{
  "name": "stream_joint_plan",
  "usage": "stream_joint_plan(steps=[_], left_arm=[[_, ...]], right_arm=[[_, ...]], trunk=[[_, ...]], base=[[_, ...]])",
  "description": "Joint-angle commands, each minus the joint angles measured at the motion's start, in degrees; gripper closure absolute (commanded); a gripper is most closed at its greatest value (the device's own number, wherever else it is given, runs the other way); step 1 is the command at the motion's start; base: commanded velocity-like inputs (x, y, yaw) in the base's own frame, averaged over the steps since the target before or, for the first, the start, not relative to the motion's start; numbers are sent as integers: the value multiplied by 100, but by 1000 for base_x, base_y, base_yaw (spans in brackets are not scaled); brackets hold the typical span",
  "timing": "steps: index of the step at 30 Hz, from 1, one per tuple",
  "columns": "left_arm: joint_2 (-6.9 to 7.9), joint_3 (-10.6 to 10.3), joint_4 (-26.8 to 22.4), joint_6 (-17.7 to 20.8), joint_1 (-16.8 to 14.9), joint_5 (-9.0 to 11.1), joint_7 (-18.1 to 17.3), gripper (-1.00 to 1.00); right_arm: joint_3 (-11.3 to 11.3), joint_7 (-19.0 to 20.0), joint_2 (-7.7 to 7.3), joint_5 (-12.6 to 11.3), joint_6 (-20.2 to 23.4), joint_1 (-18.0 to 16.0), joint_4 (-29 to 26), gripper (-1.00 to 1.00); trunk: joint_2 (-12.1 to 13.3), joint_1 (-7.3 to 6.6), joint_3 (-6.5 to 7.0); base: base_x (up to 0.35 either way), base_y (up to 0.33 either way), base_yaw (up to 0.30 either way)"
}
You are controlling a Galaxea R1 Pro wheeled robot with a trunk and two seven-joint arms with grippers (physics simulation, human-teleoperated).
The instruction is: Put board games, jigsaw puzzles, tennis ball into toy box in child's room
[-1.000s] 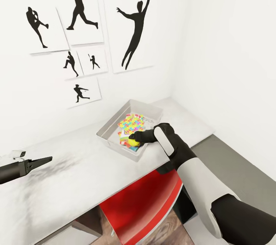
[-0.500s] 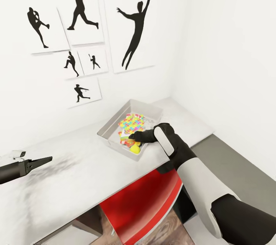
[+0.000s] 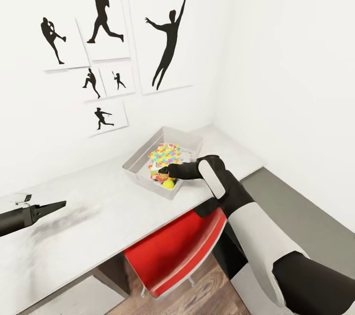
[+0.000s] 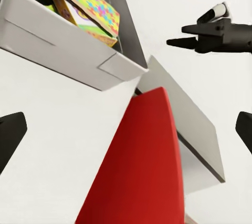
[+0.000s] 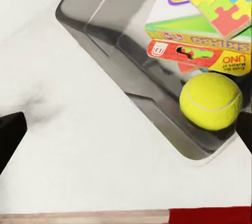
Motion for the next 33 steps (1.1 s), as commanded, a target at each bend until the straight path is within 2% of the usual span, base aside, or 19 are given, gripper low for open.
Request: stream_joint_plan(steps=[1,5,9,11,13,14,17,18,19,20,21,22,24,25,27,28,31,33], left_arm=[[1,27,-2,61,-3,-4,-24,-100],[1,196,-2,61,-3,-8,-24,-100],[1,257,-2,61,-3,-9,-24,-100],[1,273,-2,61,-3,-9,-24,-100],[1,283,-2,61,-3,-10,-24,-100],[1,288,-2,61,-3,-10,-24,-100],[14,305,-2,61,-1,-10,-24,-100],[40,310,-2,61,1,-10,-24,-100],[55,312,-2,61,2,-8,-24,-100],[84,313,-2,61,3,-5,-24,-100],[97,314,-2,61,4,-6,-24,-100],[123,316,1,61,4,-6,-24,-100],[142,317,3,61,5,-4,-24,-100],[155,318,5,61,5,-3,-24,-100],[163,325,5,61,5,-2,-24,-100],[168,342,6,61,5,-2,-24,-100],[174,390,7,61,5,-1,-24,-100],[175,407,7,61,7,-3,-24,-100]], right_arm=[[0,69,0,21,21,13,-83,-100],[-14,507,-30,17,32,262,-722,-100],[-68,997,-300,8,30,656,-1406,-100],[-187,1325,-472,5,20,950,-1796,-100],[-387,1692,-620,4,3,1268,-2162,-100],[-555,1959,-698,4,-9,1499,-2392,-100],[-946,2566,-823,3,-38,2041,-2814,-100],[-1157,2884,-874,7,-51,2344,-2996,-100],[-1265,3041,-896,8,-58,2495,-3077,-100],[-1502,3350,-929,9,-87,2792,-3213,-100],[-1631,3505,-945,10,-117,2936,-3267,-100],[-1907,3826,-979,11,-222,3222,-3345,-100],[-2177,4162,-1019,11,-394,3496,-3391,-100],[-2411,4495,-1050,11,-597,3744,-3418,-100],[-2580,4806,-1070,15,-783,3942,-3445,-100],[-2692,5080,-1083,25,-923,4080,-3472,-100],[-2825,5449,-1096,63,-1079,4228,-3514,-100],[-2863,5551,-1099,76,-1124,4264,-3511,-100]], trunk=[[-10,3,-2],[-10,3,34],[-10,3,70],[-10,3,87],[-10,3,105],[-10,3,114],[-10,3,141],[-10,3,150],[-10,3,159],[-10,3,168],[-10,3,177],[-10,3,186],[-10,3,204],[-10,3,213],[-10,3,231],[-10,3,240],[-10,3,267],[-10,3,285]], base=[[-123,-112,-63],[-57,-53,-63],[-18,-16,-64],[-7,-7,-64],[-3,-3,-64],[-2,-2,-64],[-1,-1,-64],[0,0,-64],[0,0,-64],[0,0,-64],[0,0,-65],[0,0,-70],[0,0,-83],[0,0,-106],[0,0,-110],[0,0,-109],[0,0,-106],[0,0,-103]])
